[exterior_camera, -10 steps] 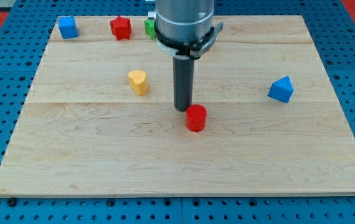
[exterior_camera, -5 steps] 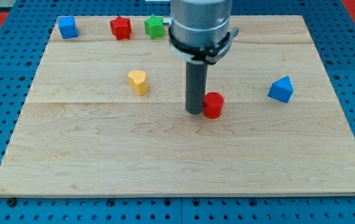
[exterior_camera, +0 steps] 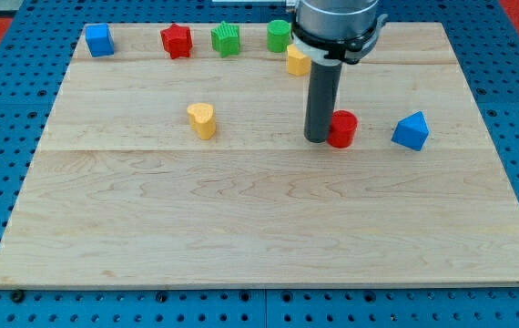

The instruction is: Move the red circle to parallel right of green circle

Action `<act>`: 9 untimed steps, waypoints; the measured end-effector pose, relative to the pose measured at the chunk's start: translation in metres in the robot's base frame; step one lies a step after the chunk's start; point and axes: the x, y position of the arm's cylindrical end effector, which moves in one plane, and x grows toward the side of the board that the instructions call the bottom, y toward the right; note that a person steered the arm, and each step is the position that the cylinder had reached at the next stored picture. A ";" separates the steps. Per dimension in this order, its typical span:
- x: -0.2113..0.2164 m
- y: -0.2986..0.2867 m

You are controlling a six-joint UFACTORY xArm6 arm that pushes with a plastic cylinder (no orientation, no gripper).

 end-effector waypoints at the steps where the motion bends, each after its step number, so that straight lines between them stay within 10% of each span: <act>1: -0.006 0.008; 4: 0.004 0.058; 7: -0.139 0.060; 9: -0.106 0.024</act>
